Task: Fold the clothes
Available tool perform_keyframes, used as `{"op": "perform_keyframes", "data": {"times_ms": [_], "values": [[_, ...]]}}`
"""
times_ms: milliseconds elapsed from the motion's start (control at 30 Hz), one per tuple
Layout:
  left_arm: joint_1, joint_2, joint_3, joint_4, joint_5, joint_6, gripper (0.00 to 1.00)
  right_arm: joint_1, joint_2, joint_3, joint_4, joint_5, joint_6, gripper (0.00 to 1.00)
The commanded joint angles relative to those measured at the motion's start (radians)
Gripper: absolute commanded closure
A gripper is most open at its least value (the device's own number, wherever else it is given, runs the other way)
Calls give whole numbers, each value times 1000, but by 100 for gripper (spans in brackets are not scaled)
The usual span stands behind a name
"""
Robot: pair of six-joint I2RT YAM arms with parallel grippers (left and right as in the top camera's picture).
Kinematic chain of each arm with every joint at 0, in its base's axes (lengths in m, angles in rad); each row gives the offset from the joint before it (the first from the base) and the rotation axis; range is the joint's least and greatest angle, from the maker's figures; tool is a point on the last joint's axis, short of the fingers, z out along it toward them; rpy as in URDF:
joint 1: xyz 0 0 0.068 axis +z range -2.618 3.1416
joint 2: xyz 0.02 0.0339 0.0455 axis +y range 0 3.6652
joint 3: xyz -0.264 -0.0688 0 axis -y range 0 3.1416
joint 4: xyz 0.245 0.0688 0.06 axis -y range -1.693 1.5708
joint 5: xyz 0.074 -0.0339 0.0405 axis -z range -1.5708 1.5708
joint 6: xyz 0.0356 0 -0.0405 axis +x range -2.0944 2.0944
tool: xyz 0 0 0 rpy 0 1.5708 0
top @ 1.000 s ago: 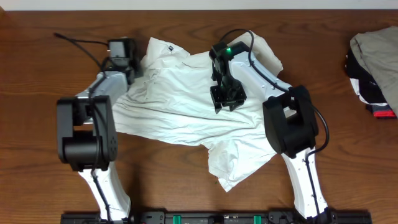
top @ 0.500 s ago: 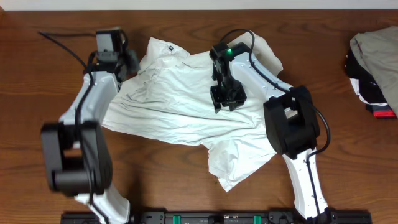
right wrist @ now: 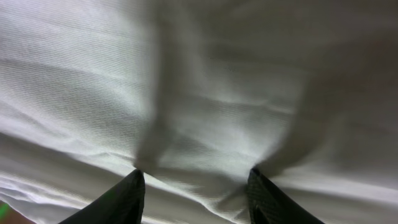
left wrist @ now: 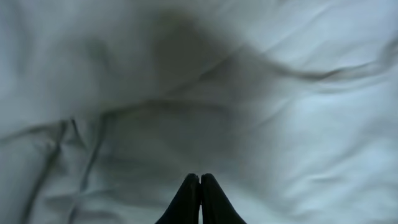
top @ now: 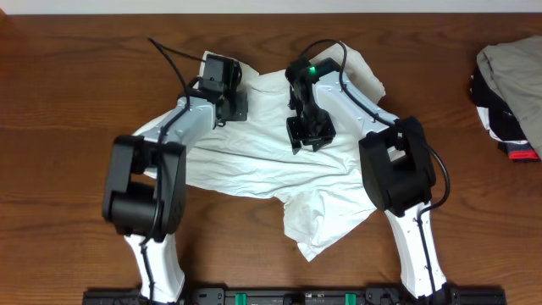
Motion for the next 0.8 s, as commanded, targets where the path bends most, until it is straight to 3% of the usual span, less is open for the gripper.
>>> {"op": "perform_keyframes", "data": {"times_ms": [0,167,767], "values": [[14,18,-2,2,-24,2,94,7,79,-53,26,-5,5,48],[21,21,-2,3,-104,3,94,7,79,-53,26,-5,5,48],[141,145,-2,79,-171,18,94,7,79,-53,16,-5,4,48]]}}
